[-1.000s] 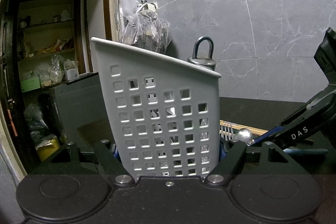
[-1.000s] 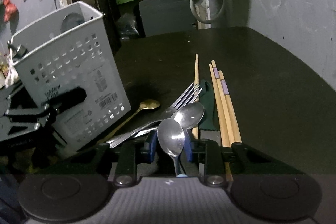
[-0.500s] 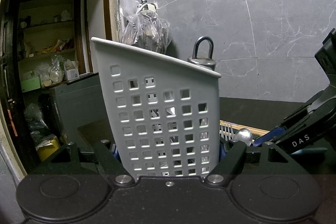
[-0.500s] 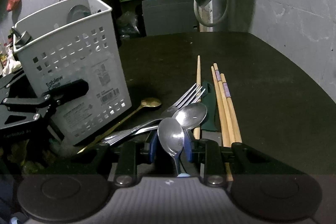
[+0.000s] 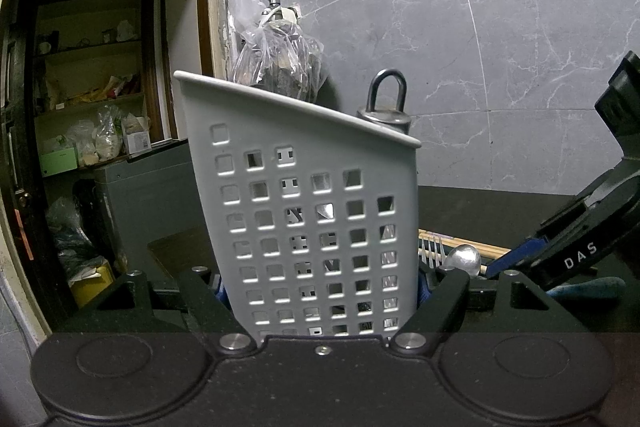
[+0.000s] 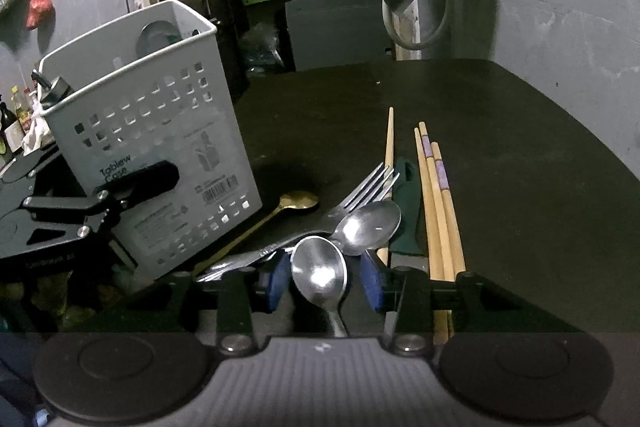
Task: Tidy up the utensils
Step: 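Lift the light-blue-handled utensil with the right tool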
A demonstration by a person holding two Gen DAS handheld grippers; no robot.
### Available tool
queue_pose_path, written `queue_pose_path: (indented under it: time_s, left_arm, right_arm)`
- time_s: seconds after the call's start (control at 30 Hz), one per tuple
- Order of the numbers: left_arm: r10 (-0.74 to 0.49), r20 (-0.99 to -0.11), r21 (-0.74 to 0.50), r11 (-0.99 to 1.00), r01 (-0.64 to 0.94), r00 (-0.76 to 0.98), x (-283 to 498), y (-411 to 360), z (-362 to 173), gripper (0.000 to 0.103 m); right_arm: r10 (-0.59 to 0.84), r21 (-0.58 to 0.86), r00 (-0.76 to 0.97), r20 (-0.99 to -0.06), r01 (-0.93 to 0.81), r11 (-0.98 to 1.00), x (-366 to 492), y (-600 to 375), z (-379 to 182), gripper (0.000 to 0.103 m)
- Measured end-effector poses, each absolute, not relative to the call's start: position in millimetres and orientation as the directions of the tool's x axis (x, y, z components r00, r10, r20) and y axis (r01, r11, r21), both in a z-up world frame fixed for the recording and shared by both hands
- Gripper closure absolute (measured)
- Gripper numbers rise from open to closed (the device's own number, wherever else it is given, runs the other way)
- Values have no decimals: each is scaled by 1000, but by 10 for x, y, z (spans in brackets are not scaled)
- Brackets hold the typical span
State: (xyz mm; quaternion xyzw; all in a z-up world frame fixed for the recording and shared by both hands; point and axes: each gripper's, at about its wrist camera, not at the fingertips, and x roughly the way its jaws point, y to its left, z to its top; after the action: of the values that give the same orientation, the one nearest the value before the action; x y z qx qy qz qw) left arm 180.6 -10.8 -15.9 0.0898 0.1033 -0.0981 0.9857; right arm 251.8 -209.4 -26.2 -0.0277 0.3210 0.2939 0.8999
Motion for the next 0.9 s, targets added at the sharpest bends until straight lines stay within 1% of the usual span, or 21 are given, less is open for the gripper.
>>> queue_pose_path:
  time_s: [0.13, 0.4, 0.63, 0.73, 0.9]
  left_arm:
    - [-175, -222, 157, 965, 212, 959, 1806, -109, -160, 25]
    - [-175, -221, 157, 965, 212, 960, 1806, -108, -160, 25]
    - [-180, -221, 156, 963, 217, 958, 1806, -102, -150, 25]
    - [-181, -221, 156, 963, 218, 958, 1806, -102, -150, 25]
    - [-181, -222, 157, 963, 218, 958, 1806, -102, -152, 25]
  right_arm:
    - [500, 121, 620, -605, -549, 827, 2488, -2086, -282, 64]
    - [486, 153, 609, -627, -516, 843, 2285, -2274, -264, 63]
    - [429, 129, 615, -661, -470, 873, 1944, -2414, -238, 62]
    - [458, 155, 589, -665, -491, 857, 1799, -2391, -223, 61]
    - [563, 235, 503, -656, -572, 786, 1672, -2250, -196, 60]
